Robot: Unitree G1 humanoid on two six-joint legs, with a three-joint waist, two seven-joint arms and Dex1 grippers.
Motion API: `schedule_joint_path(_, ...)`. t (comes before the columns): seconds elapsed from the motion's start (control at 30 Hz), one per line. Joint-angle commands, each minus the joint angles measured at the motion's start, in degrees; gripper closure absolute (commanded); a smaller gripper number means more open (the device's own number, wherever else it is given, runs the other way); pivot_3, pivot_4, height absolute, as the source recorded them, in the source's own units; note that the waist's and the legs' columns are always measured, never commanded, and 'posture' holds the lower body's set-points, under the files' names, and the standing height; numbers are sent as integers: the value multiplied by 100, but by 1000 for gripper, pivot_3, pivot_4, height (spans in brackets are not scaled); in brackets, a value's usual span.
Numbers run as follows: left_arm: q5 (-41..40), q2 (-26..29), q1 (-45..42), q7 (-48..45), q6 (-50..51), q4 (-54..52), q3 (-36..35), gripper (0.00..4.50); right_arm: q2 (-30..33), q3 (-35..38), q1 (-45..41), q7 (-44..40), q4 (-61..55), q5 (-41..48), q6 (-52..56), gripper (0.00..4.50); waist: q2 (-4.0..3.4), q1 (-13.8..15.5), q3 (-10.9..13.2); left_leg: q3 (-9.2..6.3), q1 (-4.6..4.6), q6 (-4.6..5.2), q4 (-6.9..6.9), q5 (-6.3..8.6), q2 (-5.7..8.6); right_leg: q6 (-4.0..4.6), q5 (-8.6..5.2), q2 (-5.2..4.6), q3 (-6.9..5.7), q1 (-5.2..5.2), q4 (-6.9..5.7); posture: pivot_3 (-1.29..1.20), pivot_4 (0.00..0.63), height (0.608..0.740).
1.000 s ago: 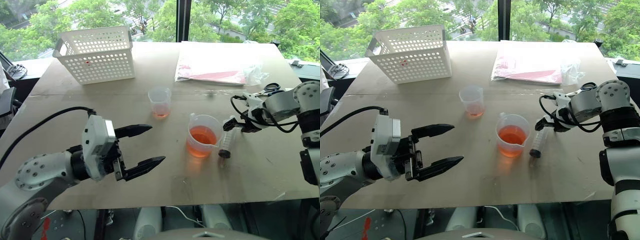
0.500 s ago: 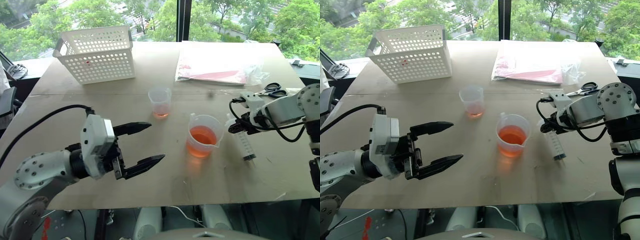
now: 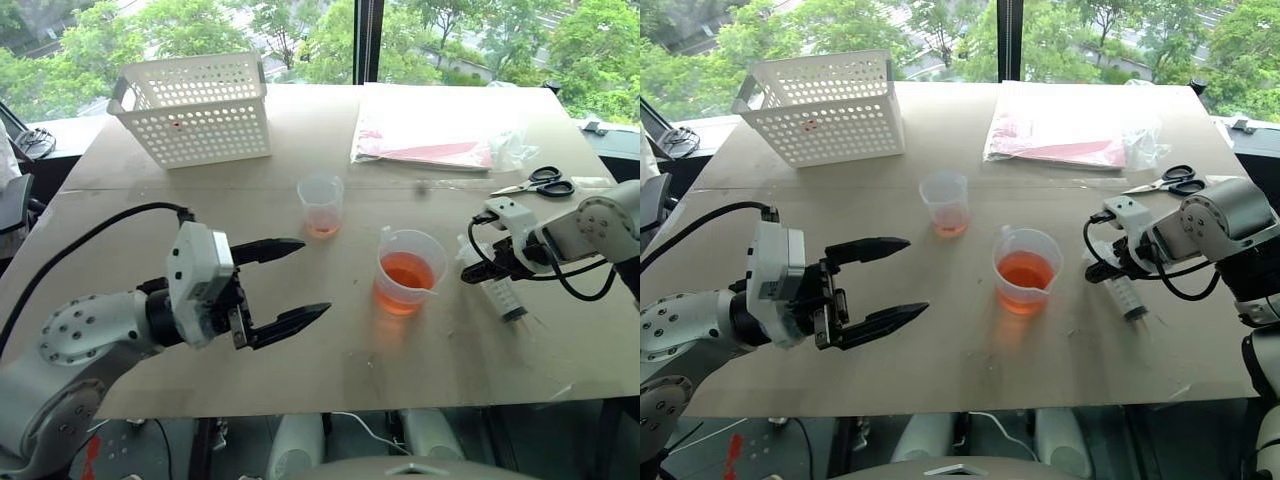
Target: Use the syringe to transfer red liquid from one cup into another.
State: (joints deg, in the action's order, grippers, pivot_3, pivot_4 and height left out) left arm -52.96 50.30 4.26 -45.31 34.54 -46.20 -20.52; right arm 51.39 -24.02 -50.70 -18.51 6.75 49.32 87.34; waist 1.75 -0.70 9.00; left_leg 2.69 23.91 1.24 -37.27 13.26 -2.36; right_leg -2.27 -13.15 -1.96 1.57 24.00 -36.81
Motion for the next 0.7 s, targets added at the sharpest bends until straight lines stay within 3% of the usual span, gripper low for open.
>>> schedule_joint_path(0.03, 25, 27, -84, -31, -116, -30, -35, 0, -52, 245, 124, -200, -60, -330, 23, 1425, 0, 0, 0, 0, 0, 0, 0, 0, 0, 0, 0, 0, 0, 0, 0, 0, 150, 740)
schedule_joint_path(0.13, 30, 42, -114, -35, -118, 0, -34, 0, 13, 386, 247, -413, -353, -530, -63, 2760, 0, -5, 0, 0, 0, 0, 2, 0, 0, 0, 0, 0, 0, 1, -1, 0, 150, 740)
schedule_joint_path(0.17, 41, 41, -119, -35, -124, 9, -40, 0, 85, 451, 337, -497, -516, -622, -249, 2981, 0, -5, 0, -1, 0, 0, 4, 0, 0, -1, 1, 1, 0, 1, -1, 0, 150, 740)
schedule_joint_path(0.3, 99, -32, -99, 73, -154, 58, -130, 0, 234, 1610, 727, -1146, -1091, -595, -1448, 3026, -5, -3, 5, -2, 2, 0, 9, 0, 0, -6, 3, 2, -1, 3, 0, 0, 150, 740)
schedule_joint_path(0.47, -71, -262, -228, 520, -76, 203, -255, 0, -390, 3617, 376, -1511, -1581, 435, -2150, 3027, -19, -29, 15, -3, -2, 0, 6, 0, -1, -29, 15, 6, 4, 4, -3, 0, 150, 740)
schedule_joint_path(0.6, -277, -360, -498, 855, 90, 471, -294, 0, -1376, 4527, 224, -896, -2148, 1506, -2362, 3027, -10, -1, 9, -17, -3, 0, 7, 0, -8, -27, 15, 14, -10, -4, -5, 0, 150, 740)
schedule_joint_path(0.7, -329, -208, -968, 849, 202, 803, -222, 0, -2182, 4692, 817, -705, -3017, 2000, -2926, 3028, -12, 3, 11, -17, -2, 0, 5, 0, -7, -26, 15, 10, -14, -11, -4, 0, 150, 740)
